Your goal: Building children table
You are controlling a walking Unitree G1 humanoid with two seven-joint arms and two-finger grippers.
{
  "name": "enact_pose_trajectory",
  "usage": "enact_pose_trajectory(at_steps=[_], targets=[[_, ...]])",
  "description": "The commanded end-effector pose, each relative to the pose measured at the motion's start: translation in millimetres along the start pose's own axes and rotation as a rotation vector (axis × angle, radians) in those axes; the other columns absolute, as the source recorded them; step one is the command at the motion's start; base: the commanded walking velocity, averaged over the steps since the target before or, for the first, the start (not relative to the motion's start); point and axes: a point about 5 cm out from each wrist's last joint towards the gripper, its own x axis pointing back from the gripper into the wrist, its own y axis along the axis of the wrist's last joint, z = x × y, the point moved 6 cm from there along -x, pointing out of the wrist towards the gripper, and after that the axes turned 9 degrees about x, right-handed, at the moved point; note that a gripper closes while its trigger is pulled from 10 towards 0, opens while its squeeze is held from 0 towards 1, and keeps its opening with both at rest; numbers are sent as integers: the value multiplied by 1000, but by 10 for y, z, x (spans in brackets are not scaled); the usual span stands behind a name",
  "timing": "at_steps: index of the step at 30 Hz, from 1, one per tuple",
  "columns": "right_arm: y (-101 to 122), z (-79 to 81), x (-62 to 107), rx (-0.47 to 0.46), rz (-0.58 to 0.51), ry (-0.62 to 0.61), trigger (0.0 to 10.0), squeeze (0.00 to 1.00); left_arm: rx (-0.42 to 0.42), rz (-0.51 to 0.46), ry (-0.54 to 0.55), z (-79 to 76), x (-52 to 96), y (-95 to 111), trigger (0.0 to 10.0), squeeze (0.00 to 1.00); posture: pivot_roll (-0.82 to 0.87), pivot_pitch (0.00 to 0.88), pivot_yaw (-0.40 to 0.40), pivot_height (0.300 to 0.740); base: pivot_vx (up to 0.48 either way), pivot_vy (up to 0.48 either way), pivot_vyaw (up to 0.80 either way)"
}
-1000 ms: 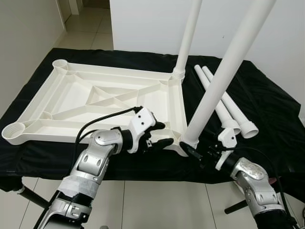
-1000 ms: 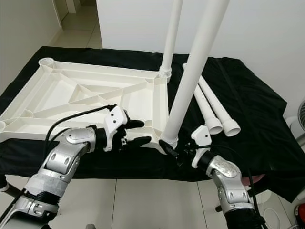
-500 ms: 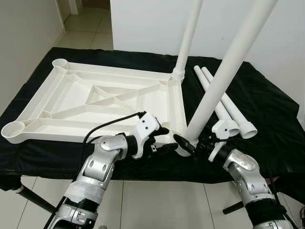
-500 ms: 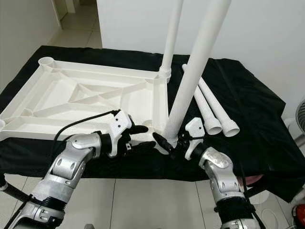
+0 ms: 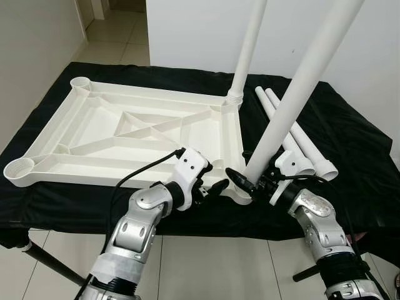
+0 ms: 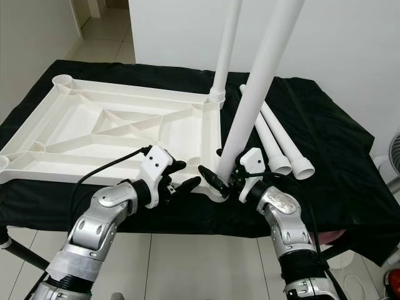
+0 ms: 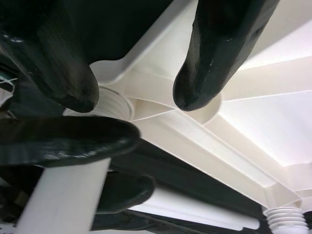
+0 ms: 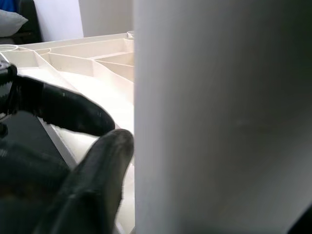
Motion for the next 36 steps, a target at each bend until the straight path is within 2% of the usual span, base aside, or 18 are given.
enact_pose_trajectory(at_steps=[1, 3, 4, 5, 12, 13, 19, 23, 29, 31, 33, 35, 36], targets=[[-12, -2, 0, 18, 5, 11, 2392, 0, 2, 7, -34, -99, -7, -26, 10000, 0, -47, 0, -58, 740, 0, 0, 0], [-14, -1, 0, 16, 4, 12, 2392, 0, 5, 9, -43, -121, -3, -34, 10000, 0, -47, 0, -58, 740, 0, 0, 0], [-16, 0, 3, 15, 3, 11, 314, 0, -3, 12, -54, -143, 7, -45, 10000, 0, -50, 0, -59, 740, 0, 0, 0], [-24, 8, 16, 16, 6, 15, 0, 0, -4, 17, -59, -158, 24, -65, 10000, 0, -50, 0, -59, 740, 0, 0, 0], [-73, -2, 69, 16, 25, 7, 0, 0, -14, 37, -74, -173, 87, -118, 10000, 0, -57, 0, -69, 740, 0, 0, 0], [-107, -30, 90, -9, 43, -21, 10000, 0, -19, 37, -64, -135, 94, -107, 10000, 0, -59, 0, -72, 740, 0, 0, 0], [-178, -85, 111, -58, 76, -100, 10000, 0, -8, 11, -29, -68, 76, -36, 10000, 0, -64, 0, -75, 740, 0, 0, 0], [-220, -109, 96, -82, 95, -198, 10000, 0, 2, -12, -25, -96, 54, 26, 10000, 0, -62, 0, -76, 740, 0, 0, 0], [-228, -117, 82, -76, 98, -249, 10000, 0, 4, -20, -25, -121, 41, 46, 10000, 0, -62, 0, -77, 740, 0, 0, 0], [-254, -132, 76, -66, 117, -294, 10000, 0, 4, -23, -26, -136, 34, 51, 10000, 0, -61, 0, -77, 740, 0, 0, 0], [-296, -160, 55, -54, 158, -405, 10000, 0, 8, -32, -29, -156, 18, 69, 10000, 0, -61, 0, -78, 740, 0, 0, 0], [-298, -165, 46, -51, 168, -445, 10000, 0, 10, -35, -29, -161, 12, 77, 10000, 0, -61, 0, -78, 740, 0, 0, 0], [-297, -174, 32, -62, 178, -510, 10000, 0, 12, -39, -31, -165, 3, 86, 10000, 0, -61, 0, -78, 740, 0, 0, 0]])
